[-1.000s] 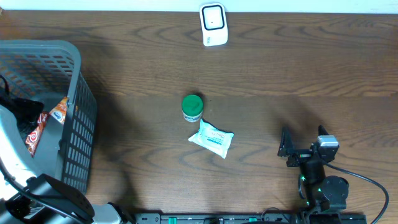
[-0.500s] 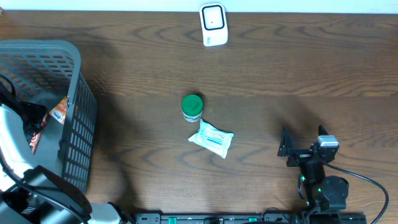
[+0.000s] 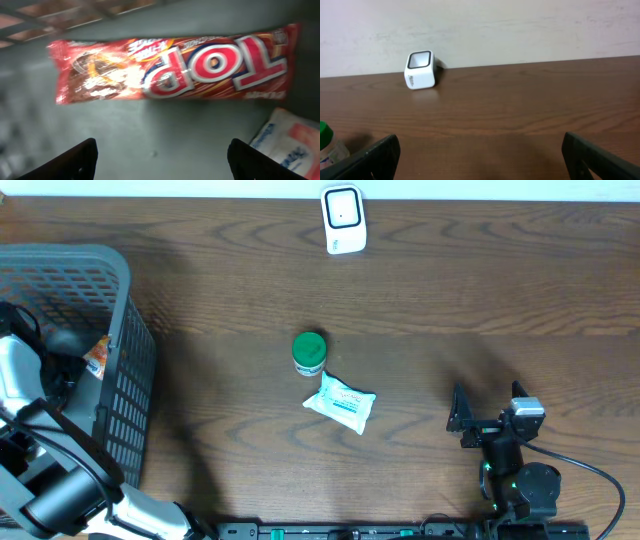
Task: Scan the item barcode
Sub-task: 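Move the left gripper back into the basket toward the orange box, then grasp the small orange box with the left gripper and lift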
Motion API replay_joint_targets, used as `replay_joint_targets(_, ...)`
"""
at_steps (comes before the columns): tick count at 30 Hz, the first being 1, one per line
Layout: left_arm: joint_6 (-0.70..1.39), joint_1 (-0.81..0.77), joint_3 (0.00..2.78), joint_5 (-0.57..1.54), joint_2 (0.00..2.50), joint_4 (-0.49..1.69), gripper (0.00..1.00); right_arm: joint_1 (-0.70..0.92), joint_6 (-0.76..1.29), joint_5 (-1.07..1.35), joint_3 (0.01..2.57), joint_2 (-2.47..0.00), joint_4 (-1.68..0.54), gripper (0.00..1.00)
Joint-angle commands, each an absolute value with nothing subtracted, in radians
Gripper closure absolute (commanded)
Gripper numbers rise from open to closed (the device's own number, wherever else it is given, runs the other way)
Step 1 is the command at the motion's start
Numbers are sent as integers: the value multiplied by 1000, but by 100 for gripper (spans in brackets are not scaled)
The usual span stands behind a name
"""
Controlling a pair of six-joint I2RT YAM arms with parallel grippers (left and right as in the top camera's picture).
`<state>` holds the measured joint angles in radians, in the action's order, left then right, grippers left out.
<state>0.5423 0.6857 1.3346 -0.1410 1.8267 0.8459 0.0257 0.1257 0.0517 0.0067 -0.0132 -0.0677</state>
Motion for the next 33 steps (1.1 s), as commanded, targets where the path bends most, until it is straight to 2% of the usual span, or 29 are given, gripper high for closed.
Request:
replay_joint_targets(1,474,691,1332,-48,1835,821,17,32,134,50,6,-13,-72,1)
replay_joint_targets(5,441,690,1332,46,1835,783,17,32,134,50,6,-13,-71,1)
replay_joint_targets(13,400,661,1332,94,1835,737,17,32,134,50,6,-13,-72,1)
replay_joint_targets(25,318,533,1332,55,1837,663,17,32,134,50,6,-13,-72,1)
replay_joint_targets(33,318,532,1332,53,1879,653,17,32,134,50,6,-13,-72,1)
